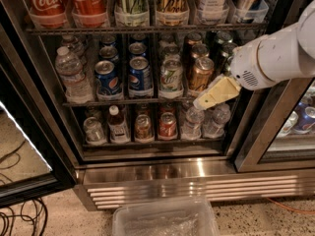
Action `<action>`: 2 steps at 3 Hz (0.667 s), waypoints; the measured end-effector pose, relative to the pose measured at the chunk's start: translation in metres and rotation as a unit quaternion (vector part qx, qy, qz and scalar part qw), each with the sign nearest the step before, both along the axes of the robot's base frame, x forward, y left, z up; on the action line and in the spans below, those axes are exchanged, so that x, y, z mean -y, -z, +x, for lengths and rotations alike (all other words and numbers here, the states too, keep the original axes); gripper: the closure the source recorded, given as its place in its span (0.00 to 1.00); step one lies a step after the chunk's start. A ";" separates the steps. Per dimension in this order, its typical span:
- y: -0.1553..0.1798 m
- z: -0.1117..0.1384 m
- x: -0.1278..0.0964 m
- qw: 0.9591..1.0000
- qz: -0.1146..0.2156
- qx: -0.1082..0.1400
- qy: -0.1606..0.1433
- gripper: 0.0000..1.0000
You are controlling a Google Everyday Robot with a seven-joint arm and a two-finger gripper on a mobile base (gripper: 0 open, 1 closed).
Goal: Pick 7up can from middle shelf of fridge
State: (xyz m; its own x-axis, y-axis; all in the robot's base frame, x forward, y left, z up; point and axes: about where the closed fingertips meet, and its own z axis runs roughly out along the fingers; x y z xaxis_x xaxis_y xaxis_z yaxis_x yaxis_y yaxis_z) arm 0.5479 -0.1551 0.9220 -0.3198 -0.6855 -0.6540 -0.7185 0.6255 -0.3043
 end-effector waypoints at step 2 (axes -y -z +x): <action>0.016 -0.008 -0.058 0.997 0.068 0.019 -0.011 0.00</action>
Offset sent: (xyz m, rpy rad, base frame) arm -0.0110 0.1012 -0.0225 0.2662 -0.0855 0.0229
